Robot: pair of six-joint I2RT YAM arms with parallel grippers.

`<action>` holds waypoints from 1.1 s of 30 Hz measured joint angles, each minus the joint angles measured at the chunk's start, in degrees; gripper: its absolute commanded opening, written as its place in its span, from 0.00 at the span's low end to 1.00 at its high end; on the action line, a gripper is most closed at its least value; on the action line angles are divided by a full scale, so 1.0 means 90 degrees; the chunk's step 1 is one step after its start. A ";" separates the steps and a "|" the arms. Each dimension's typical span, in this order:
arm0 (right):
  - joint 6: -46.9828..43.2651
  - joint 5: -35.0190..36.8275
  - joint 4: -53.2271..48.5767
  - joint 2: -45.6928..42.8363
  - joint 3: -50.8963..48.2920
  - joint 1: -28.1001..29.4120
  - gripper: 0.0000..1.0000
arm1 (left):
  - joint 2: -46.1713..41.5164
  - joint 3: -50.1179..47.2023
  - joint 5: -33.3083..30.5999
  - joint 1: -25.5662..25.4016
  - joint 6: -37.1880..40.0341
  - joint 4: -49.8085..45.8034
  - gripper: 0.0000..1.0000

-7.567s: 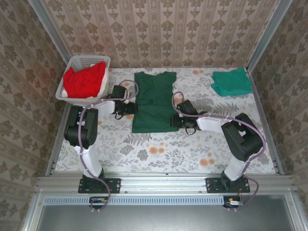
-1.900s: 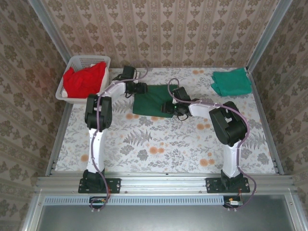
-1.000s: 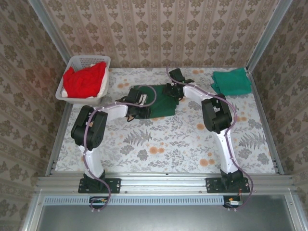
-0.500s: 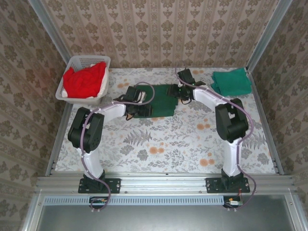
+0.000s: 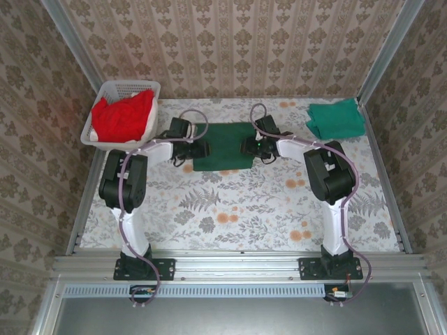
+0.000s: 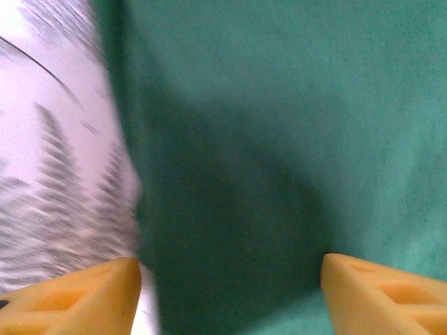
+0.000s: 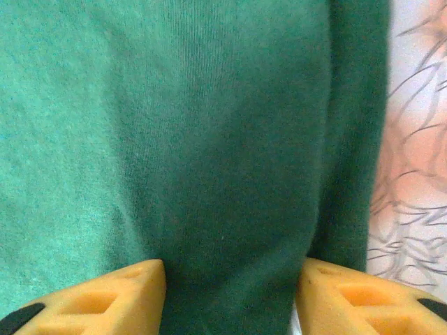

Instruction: Fold and stack the t-shirts

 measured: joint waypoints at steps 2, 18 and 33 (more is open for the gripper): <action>-0.0027 -0.0019 0.0000 -0.0002 0.0002 0.0029 0.56 | -0.0063 -0.0323 0.0129 -0.0209 -0.0119 0.0277 0.58; -0.0823 0.1421 -0.0984 -0.1392 -0.0296 -0.0143 0.62 | -0.2314 -0.2008 0.0430 -0.0668 -0.0903 0.0493 1.00; -0.0386 0.1608 -0.0153 -0.1416 -0.1382 0.0891 0.58 | -0.1343 -0.0279 -0.0913 -0.0294 -0.0163 -0.0408 1.00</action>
